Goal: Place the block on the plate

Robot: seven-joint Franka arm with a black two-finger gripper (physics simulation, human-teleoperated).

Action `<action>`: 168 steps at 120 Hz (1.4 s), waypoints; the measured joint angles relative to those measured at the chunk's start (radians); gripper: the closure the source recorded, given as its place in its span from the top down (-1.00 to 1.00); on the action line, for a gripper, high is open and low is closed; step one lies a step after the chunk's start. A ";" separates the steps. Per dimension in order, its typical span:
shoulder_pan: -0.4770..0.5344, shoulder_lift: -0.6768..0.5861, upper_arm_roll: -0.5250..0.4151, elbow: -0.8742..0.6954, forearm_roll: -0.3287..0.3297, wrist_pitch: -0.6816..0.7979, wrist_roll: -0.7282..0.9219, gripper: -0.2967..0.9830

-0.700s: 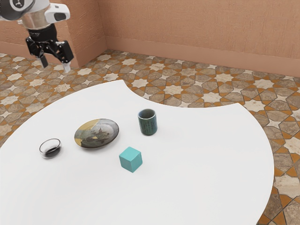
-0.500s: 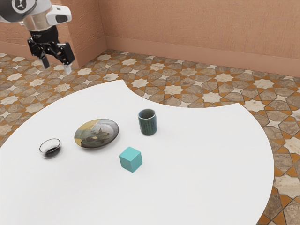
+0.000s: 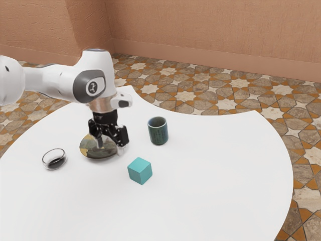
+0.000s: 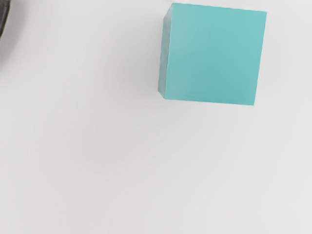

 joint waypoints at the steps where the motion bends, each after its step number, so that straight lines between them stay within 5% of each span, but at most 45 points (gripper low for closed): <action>1: 0.003 0.007 -0.004 0.000 -0.002 0.007 0.000 0.54; 22: 0.002 0.118 -0.076 -0.005 -0.043 0.117 0.000 0.54; 64: -0.017 0.259 -0.078 0.088 -0.034 0.262 0.014 0.54; 152: -0.003 0.347 -0.067 0.091 -0.075 0.337 0.054 0.54; 168: -0.003 0.347 -0.067 0.091 -0.073 0.342 0.057 0.32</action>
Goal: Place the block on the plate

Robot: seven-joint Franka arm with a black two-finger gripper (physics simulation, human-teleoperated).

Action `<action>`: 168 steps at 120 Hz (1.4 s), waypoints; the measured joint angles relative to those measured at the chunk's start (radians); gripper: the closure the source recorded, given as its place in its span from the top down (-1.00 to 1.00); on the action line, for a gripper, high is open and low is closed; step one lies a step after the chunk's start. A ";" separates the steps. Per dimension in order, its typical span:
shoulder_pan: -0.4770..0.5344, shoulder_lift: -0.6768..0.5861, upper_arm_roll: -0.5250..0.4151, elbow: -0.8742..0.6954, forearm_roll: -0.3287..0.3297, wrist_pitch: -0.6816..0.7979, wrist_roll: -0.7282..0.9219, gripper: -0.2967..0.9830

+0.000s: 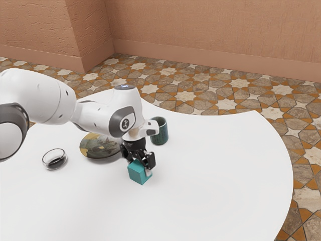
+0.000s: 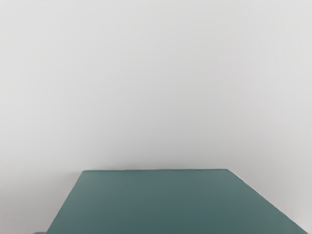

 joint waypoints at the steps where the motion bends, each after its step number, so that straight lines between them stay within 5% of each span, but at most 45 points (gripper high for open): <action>1: 0.000 0.000 0.000 0.000 0.000 0.000 0.000 0.31; 39: 0.000 -0.021 0.005 0.000 0.009 0.004 0.001 0.05; 68: 0.004 -0.127 0.108 0.060 0.091 -0.033 0.000 0.05; 82: 0.097 -0.098 0.137 0.125 0.125 -0.062 0.021 0.07; 106: 0.191 0.045 0.125 0.236 0.093 -0.079 0.081 0.08; 122: 0.195 0.040 0.122 0.241 0.070 -0.081 0.116 0.28; 152: 0.158 -0.126 0.121 0.206 0.021 -0.106 0.126 0.46; 168: 0.108 -0.282 0.091 0.179 0.103 -0.200 0.082 0.49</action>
